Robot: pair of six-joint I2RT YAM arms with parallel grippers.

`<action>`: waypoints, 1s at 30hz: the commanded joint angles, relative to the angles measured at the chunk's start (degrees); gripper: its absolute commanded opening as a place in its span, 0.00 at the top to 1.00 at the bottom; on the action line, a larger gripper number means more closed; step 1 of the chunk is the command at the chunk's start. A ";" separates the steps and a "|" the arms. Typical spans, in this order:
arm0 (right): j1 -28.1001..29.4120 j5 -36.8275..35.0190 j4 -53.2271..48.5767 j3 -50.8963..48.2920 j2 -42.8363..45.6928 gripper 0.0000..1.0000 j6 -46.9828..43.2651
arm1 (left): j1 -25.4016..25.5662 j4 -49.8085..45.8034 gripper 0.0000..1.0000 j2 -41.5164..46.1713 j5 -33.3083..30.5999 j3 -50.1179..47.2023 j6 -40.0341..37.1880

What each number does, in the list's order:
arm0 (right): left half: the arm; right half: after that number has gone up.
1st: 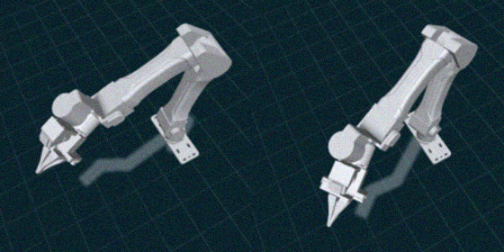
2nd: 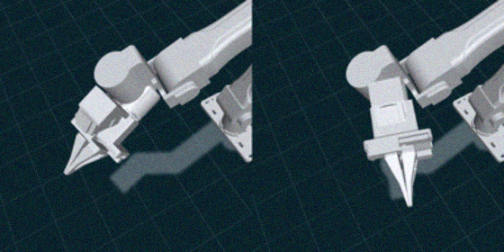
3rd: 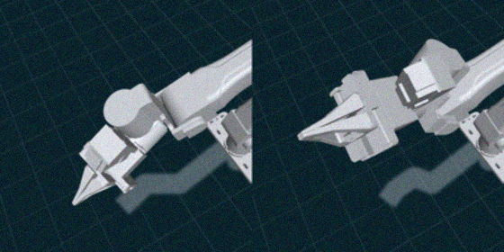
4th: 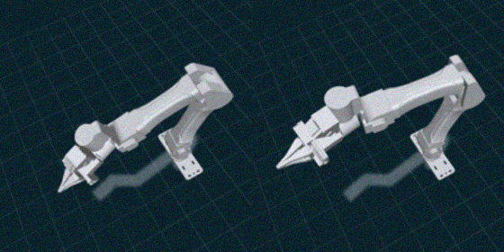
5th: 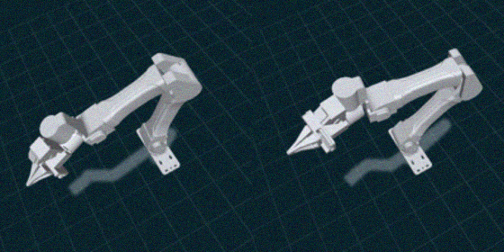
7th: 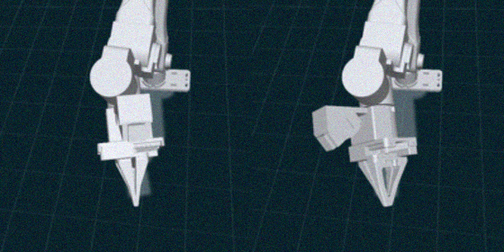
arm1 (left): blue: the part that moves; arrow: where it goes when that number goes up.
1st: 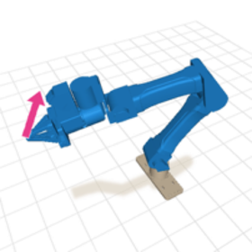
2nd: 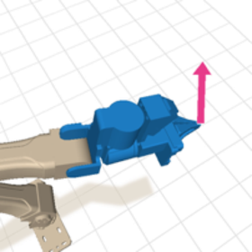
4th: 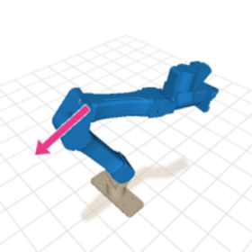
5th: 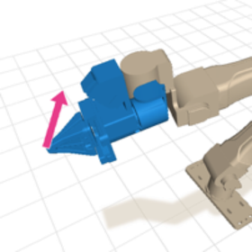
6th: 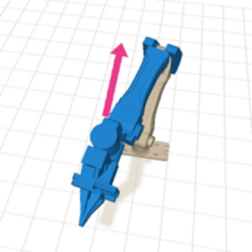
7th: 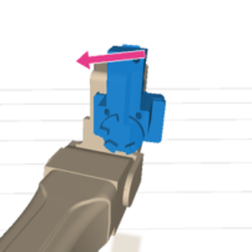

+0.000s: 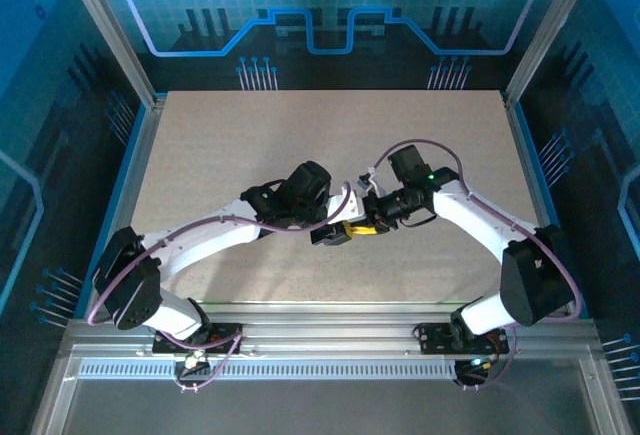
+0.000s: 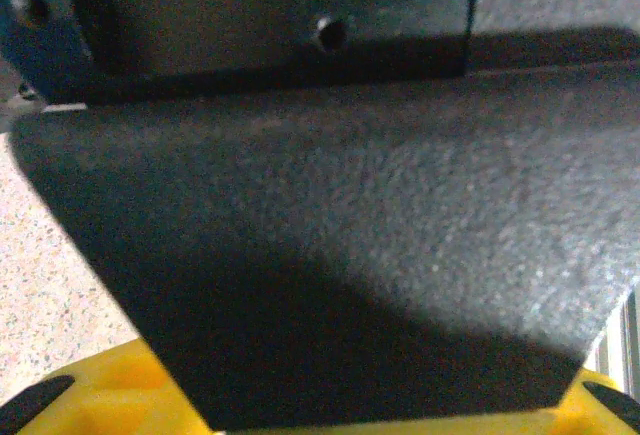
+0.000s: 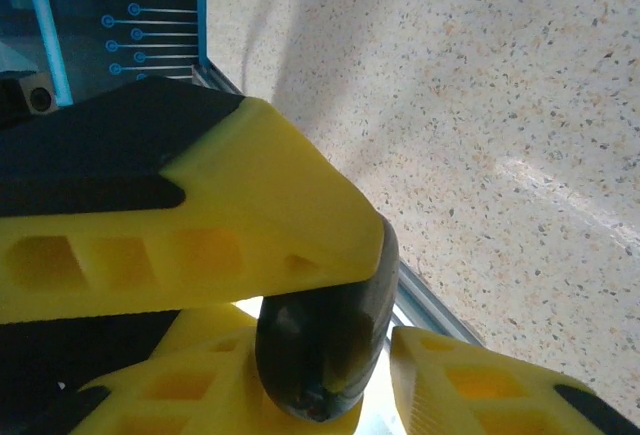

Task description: Insert the wireless bluetooth earbuds into the charging case

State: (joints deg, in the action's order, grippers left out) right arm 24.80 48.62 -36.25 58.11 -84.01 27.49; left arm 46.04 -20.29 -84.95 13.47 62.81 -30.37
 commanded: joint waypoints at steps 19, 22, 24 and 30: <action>-3.81 -3.89 -1.15 -1.87 9.43 0.81 -7.67 | -0.95 -2.95 0.01 -0.41 2.25 4.52 4.21; -6.32 -4.40 -0.22 -3.32 12.18 0.81 -11.27 | -2.12 -4.58 0.01 0.60 5.09 5.16 4.99; -8.48 -4.00 0.63 -3.94 13.71 0.81 -13.71 | -3.21 -4.45 0.01 1.92 7.37 4.81 5.61; -11.95 -1.75 -0.84 -2.16 15.99 0.84 -26.18 | -5.23 -6.75 0.01 5.69 11.91 5.46 7.03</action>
State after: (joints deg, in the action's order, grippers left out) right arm 13.78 45.04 -36.38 54.92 -69.65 10.68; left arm 41.45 -24.18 -82.32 20.23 66.30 -24.97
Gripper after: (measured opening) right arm 0.186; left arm 0.990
